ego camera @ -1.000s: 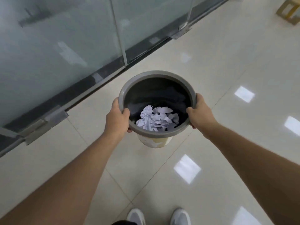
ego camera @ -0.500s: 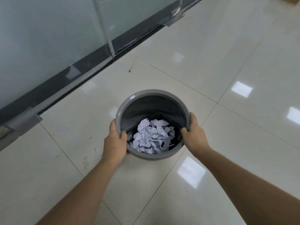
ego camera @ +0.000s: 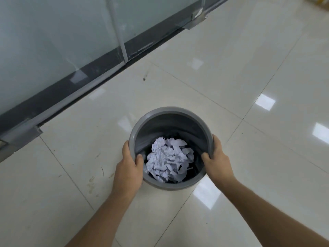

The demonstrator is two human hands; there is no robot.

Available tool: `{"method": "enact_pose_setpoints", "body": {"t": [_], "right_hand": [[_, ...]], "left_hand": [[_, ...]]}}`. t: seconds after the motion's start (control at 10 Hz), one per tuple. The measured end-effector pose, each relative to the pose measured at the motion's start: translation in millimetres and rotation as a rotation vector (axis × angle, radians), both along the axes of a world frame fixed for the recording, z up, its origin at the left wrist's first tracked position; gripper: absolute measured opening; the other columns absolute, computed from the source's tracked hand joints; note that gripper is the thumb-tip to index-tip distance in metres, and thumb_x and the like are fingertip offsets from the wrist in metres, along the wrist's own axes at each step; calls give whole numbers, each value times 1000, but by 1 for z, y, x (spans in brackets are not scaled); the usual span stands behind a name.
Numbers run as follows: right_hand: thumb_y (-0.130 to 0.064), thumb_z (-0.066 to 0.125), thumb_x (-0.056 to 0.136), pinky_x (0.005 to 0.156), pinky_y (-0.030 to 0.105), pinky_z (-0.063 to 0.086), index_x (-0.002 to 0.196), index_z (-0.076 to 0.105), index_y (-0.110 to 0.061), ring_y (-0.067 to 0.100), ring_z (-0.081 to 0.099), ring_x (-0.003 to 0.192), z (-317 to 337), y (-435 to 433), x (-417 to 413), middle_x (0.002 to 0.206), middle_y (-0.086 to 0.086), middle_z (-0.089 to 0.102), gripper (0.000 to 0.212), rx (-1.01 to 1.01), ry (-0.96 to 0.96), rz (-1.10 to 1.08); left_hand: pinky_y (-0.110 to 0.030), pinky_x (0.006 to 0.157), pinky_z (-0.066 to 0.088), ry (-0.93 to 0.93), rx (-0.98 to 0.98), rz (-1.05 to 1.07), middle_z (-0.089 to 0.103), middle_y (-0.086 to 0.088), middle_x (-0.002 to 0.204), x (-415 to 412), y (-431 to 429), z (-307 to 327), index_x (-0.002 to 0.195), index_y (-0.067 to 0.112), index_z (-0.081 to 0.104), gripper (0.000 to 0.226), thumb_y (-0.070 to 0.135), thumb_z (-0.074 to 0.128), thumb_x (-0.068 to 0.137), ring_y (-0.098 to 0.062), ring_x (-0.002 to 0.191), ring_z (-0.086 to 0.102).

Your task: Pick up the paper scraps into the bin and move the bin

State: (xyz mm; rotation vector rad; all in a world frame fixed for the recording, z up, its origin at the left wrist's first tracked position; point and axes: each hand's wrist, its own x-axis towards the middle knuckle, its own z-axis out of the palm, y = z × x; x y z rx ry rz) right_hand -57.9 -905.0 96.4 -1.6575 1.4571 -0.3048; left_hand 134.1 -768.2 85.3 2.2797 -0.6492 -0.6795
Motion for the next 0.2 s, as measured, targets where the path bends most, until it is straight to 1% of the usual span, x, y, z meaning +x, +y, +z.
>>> {"method": "enact_pose_setpoints", "body": {"t": [0.1,0.2], "right_hand": [[-28,51,96,62,29,48,156,12,-32,17,61,73,14,-5,-9,88,5,67,72,69,48,-3],[-35,55,94,73,32,44,154,24,-28,20,56,93,53,9,-26,112,8,59,68,115,146,-64]], "left_hand": [[-44,75,61,-3,122,-18,75,-13,101,16,11,3,155,28,13,70,52,42,97,-31,80,73],[-50,86,59,107,295,147,71,-23,109,16,41,27,152,15,25,71,51,46,94,-38,85,75]]}}
